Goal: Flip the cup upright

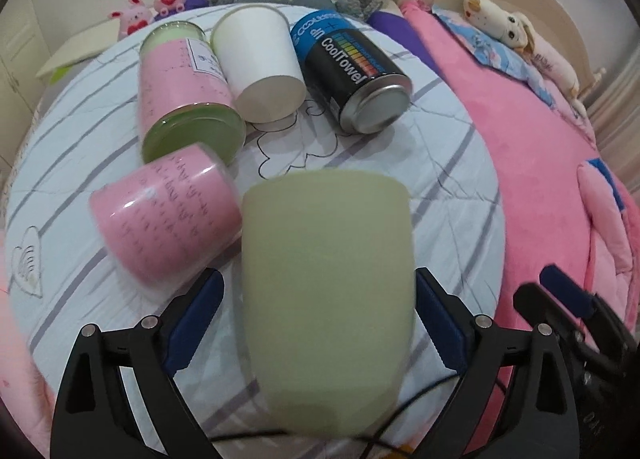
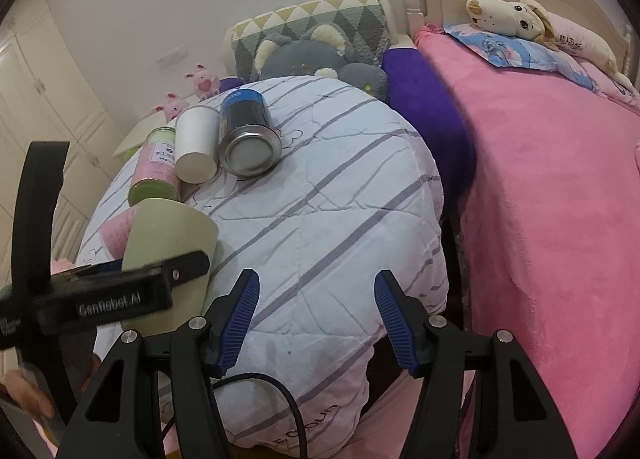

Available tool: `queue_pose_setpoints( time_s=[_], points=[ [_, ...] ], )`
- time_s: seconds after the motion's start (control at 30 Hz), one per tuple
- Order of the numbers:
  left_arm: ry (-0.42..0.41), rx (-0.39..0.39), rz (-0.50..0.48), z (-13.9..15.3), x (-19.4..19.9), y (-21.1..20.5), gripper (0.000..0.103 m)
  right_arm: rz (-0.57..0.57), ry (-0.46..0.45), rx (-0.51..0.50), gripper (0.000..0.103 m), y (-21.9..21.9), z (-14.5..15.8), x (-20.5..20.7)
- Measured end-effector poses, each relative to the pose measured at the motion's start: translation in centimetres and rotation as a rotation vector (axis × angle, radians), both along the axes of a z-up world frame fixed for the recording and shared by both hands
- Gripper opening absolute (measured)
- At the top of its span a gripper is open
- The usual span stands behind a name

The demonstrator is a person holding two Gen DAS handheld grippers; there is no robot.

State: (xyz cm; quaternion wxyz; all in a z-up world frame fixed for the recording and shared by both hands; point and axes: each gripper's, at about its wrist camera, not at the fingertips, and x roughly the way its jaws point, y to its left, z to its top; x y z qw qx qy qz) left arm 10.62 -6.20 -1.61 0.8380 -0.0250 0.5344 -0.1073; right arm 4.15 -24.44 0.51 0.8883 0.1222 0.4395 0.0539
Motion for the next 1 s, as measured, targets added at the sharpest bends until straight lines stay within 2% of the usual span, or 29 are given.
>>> queue_pose_setpoints(
  time_s=[0.5, 0.6, 0.67, 0.7, 1.0],
  points=[
    [-0.136, 0.039, 0.029, 5.8, -9.5, 3.0, 0.098, 0.007, -0.105, -0.071, 0.062, 1.1, 4.9, -7.1],
    [-0.147, 0.049, 0.032, 5.7, -10.7, 3.3, 0.099, 0.039, -0.105, -0.077, 0.062, 1.7, 5.0, -7.9],
    [-0.143, 0.055, 0.030, 5.2, -11.1, 3.4, 0.099, 0.064, -0.099, -0.080, 0.076, 2.1, 4.7, -8.0],
    [-0.140, 0.059, 0.032, 4.9, -11.1, 3.5, 0.099, 0.072, -0.100, -0.081, 0.077, 2.4, 4.3, -8.0],
    [-0.111, 0.078, 0.060, 2.5, -10.4, 4.6, 0.099, 0.108, -0.048, -0.048, 0.077, 4.2, 1.9, -6.9]
  ],
)
